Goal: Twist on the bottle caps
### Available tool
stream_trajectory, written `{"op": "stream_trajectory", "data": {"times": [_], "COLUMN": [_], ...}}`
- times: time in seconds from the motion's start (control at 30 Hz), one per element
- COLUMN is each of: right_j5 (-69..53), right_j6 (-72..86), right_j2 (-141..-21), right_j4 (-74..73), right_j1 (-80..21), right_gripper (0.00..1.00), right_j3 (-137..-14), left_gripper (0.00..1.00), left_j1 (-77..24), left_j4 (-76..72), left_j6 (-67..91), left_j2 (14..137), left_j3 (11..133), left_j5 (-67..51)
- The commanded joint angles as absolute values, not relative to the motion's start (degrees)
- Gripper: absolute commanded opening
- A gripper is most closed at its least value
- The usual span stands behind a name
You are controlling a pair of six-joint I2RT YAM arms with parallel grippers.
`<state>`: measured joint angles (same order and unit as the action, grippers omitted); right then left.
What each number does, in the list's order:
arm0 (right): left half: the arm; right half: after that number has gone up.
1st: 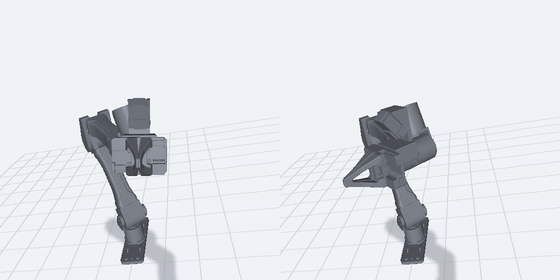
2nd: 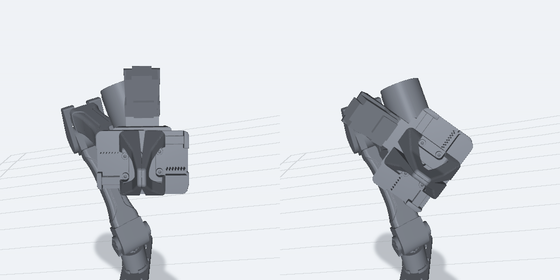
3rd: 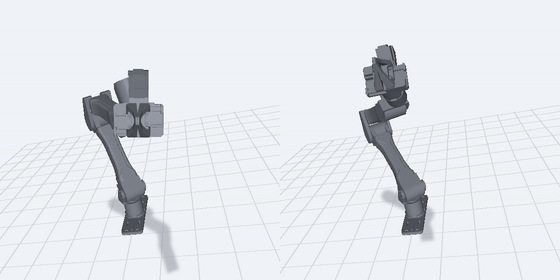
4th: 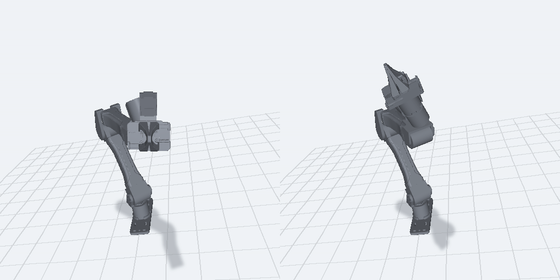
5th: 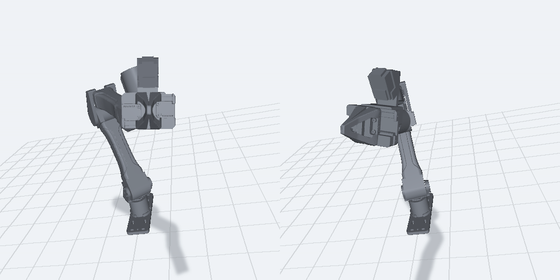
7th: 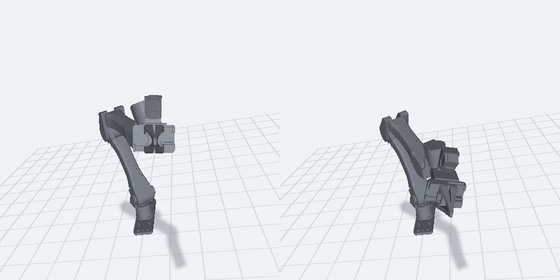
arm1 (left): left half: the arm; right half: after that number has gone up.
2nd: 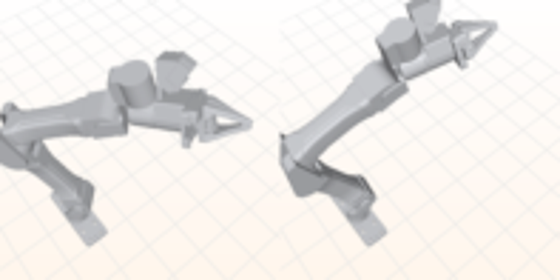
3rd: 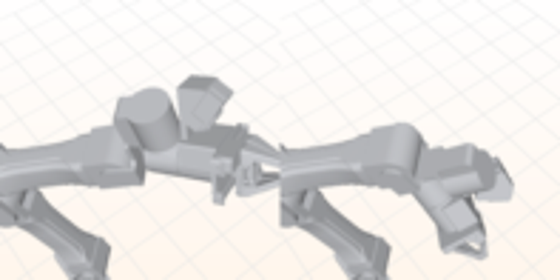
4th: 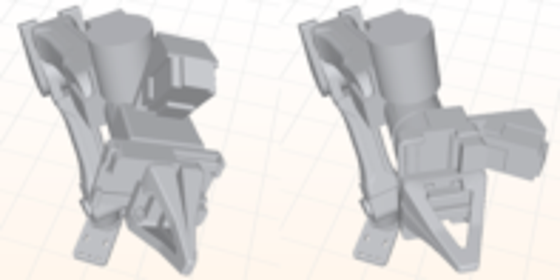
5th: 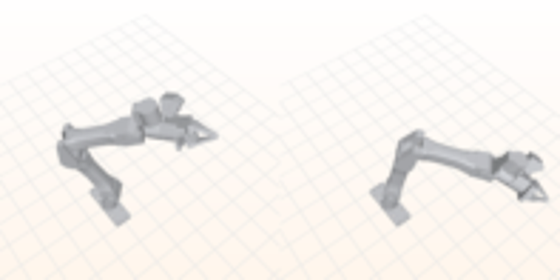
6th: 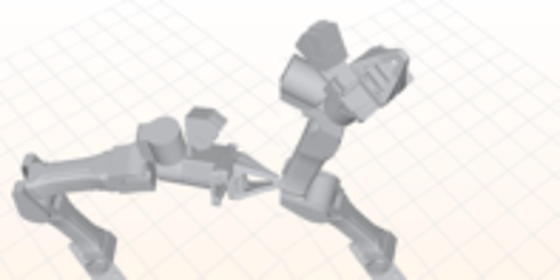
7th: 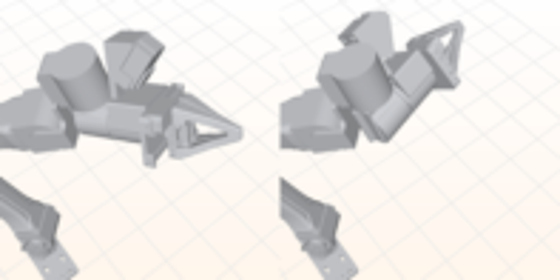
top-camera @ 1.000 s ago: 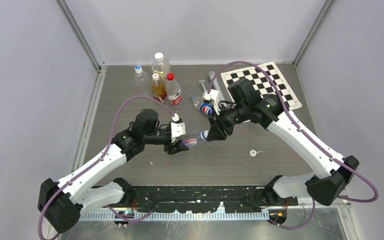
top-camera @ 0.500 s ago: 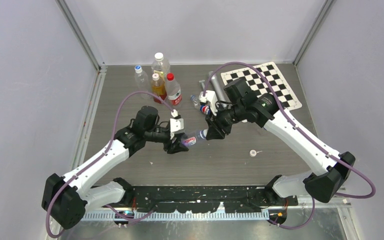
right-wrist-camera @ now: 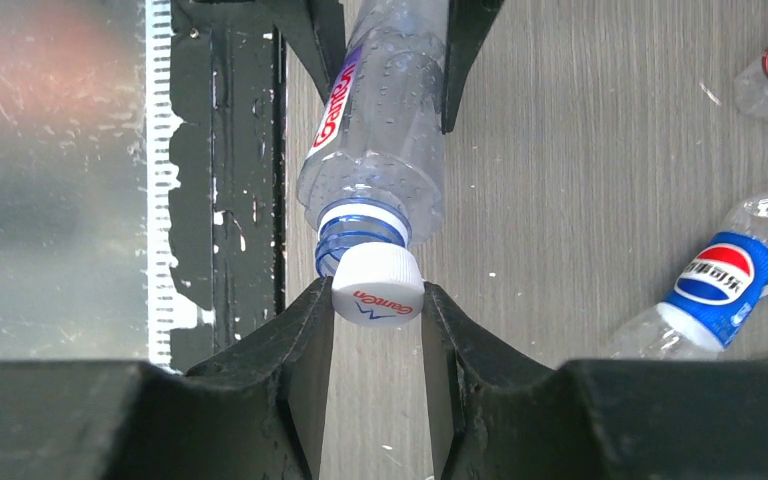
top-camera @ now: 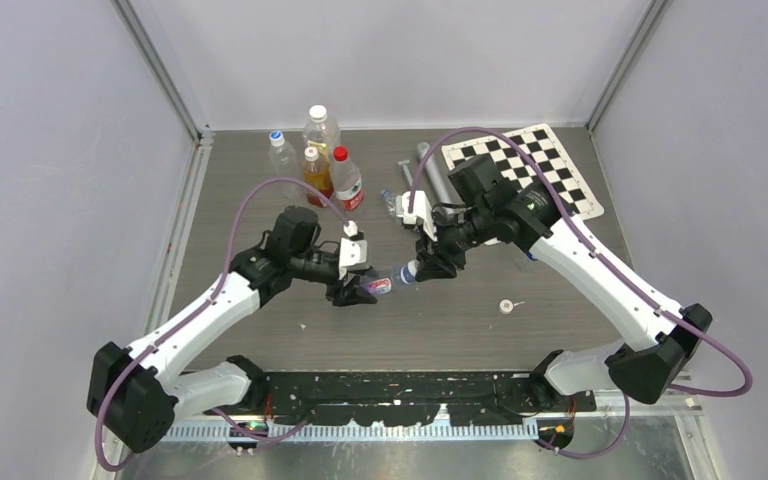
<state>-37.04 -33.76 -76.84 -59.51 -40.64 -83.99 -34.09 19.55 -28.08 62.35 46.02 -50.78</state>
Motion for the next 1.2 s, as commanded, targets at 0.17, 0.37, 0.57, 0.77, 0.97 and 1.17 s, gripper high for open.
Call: {"op": "stream_trajectory", "data": {"times": [0.17, 0.37, 0.57, 0.77, 0.97, 1.17], "right_j5": [-38.62, -37.01, -36.39, -38.75, -37.38, -29.28], "right_j6": [-44.75, -45.53, -46.21, -46.13, -44.85, -31.44], "right_j2": [-79.91, -79.18, -77.31, -76.36, -76.30, -76.46], "right_j4": [-58.73, -58.80, -58.74, -58.54, -58.03, -54.21], "right_j1": [-42.47, -43.76, -43.69, -43.83, -43.79, -43.72], "right_gripper": [0.09, 0.09, 0.06, 0.06, 0.06, 0.09], "right_j3": [-86.75, -86.55, -85.12, -84.89, -84.84, -84.81], "left_gripper": [0.00, 0.00, 0.00, 0.00, 0.00, 0.00], "left_j1": [-34.72, -34.10, -32.35, -32.08, -32.08, -31.99], "left_j4": [17.04, 16.42, 16.37, 16.19, 15.98, 17.35], "left_j6": [-30.74, -26.79, -26.18, -24.81, -24.28, -25.84], "left_j2": [63.75, 64.08, 62.74, 63.05, 62.73, 59.45], "left_j3": [55.01, 55.08, 53.72, 54.03, 53.72, 50.41], "left_j5": [-62.27, -58.15, -56.80, -57.04, -55.17, -45.52]}}
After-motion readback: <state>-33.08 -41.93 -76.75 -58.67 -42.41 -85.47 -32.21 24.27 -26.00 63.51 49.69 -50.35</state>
